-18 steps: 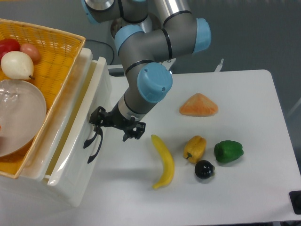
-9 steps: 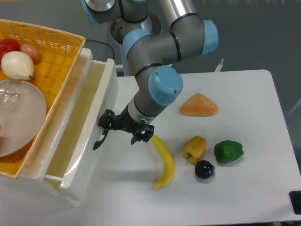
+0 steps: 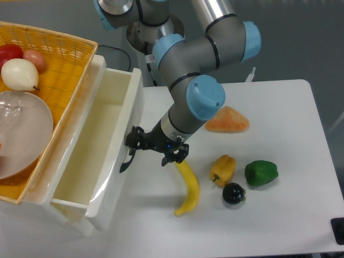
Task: Slide open the top white drawer
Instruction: 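Pull the handle outward, sliding the upper drawer open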
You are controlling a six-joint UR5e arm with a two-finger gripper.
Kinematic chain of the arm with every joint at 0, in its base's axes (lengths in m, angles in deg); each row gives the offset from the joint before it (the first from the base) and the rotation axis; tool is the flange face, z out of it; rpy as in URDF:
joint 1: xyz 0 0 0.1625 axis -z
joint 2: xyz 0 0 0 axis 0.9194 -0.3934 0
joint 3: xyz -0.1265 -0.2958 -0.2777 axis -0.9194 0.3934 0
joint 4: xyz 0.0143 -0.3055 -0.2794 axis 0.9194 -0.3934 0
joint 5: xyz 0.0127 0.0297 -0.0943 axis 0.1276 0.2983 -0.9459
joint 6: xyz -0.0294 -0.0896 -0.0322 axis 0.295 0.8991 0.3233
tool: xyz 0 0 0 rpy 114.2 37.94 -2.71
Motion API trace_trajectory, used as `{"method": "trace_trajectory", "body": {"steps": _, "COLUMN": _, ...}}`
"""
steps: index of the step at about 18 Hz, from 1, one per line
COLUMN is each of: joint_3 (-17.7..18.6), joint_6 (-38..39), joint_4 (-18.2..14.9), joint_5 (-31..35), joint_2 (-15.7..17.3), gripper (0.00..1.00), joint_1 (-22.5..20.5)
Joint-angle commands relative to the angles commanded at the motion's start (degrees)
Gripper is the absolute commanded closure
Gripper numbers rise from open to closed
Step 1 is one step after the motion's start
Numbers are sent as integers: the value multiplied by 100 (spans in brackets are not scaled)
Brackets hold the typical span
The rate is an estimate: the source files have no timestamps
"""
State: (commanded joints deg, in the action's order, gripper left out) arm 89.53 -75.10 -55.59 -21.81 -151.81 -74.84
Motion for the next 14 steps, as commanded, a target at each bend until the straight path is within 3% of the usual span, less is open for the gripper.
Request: {"method": "trace_trajectory", "body": {"steps": 14, "joint_3": -79, "joint_6": -149, "joint_4": -53, "joint_5": -26, "joint_2": -70, "gripper": 0, "joint_1": -273}}
